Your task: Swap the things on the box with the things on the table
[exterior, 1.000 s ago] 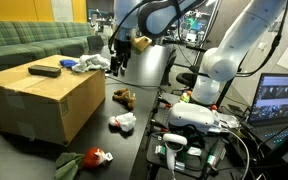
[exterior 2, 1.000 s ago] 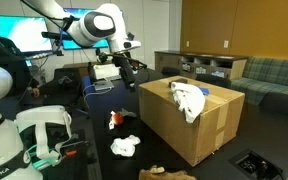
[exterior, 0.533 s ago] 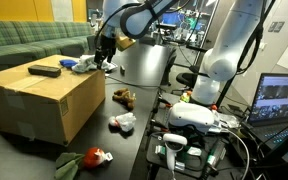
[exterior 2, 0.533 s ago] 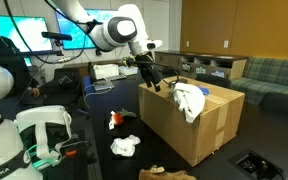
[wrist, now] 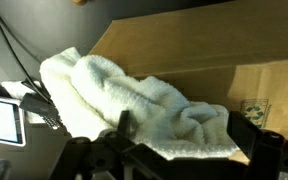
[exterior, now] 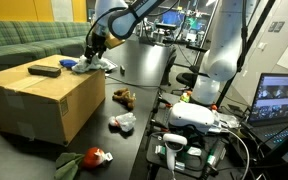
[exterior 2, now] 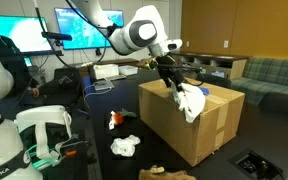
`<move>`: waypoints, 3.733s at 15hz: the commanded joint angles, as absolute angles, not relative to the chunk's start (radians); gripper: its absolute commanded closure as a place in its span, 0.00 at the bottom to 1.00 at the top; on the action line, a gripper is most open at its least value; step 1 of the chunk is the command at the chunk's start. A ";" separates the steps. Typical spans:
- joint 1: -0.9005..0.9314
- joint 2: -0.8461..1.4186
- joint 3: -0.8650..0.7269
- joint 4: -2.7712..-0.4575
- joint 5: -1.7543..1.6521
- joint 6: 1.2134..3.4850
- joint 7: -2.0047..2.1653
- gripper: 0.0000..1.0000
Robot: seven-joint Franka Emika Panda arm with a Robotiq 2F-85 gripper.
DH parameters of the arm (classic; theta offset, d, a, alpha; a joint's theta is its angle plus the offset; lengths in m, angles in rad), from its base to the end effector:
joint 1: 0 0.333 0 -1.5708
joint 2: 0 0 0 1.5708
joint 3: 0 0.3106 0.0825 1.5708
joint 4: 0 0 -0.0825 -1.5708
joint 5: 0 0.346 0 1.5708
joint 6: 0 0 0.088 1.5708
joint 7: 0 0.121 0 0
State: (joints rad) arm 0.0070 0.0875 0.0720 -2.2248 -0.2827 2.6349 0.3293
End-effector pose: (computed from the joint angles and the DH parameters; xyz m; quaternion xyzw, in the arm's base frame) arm 0.5395 0.0474 0.3751 0.9835 -0.0129 0.1732 0.0501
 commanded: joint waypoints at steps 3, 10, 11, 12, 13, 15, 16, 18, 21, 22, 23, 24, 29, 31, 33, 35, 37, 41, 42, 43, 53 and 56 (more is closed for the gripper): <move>0.042 0.198 0.008 -2.096 -0.370 2.642 0.334 0.00; 0.077 0.347 -0.054 -2.000 -0.363 2.607 0.314 0.28; 0.081 0.352 -0.059 -1.997 -0.358 2.603 0.312 0.29; 0.081 0.354 -0.060 -1.987 -0.344 2.592 0.304 0.36; 0.083 0.347 -0.063 -1.991 -0.343 2.589 0.306 0.44; 0.082 0.325 -0.062 -1.997 -0.336 2.568 0.297 0.60; 0.081 0.315 -0.061 -2.002 -0.335 2.561 0.299 0.67; 0.080 0.282 -0.061 -2.021 -0.335 2.546 0.303 0.82; 0.079 0.223 -0.070 -2.064 -0.351 2.533 0.327 1.00; 0.079 0.200 -0.074 -2.083 -0.357 2.532 0.337 0.99; 0.077 0.176 -0.078 -2.103 -0.363 2.530 0.344 0.97; 0.077 0.147 -0.084 -2.126 -0.374 2.525 0.360 0.96; 0.051 0.009 -0.107 -2.241 -0.453 2.494 0.492 0.96; 0.027 -0.044 -0.104 -2.294 -0.478 2.487 0.550 0.96; -0.001 -0.091 -0.092 -2.332 -0.493 2.482 0.597 0.96; -0.025 -0.127 -0.077 -2.352 -0.498 2.468 0.622 0.96; -0.043 -0.153 -0.058 -2.367 -0.505 2.460 0.648 0.96; -0.052 -0.189 -0.011 -2.380 -0.484 2.468 0.660 0.96; -0.047 -0.190 0.004 -2.376 -0.476 2.473 0.660 0.96; -0.041 -0.187 0.022 -2.367 -0.470 2.475 0.662 0.96; -0.073 -0.230 0.073 -2.408 -0.486 2.456 0.733 0.96; -0.115 -0.248 0.052 -2.447 -0.494 2.439 0.757 0.96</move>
State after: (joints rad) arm -0.0733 -0.1994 0.0704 -2.4004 -0.4716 2.4514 0.7257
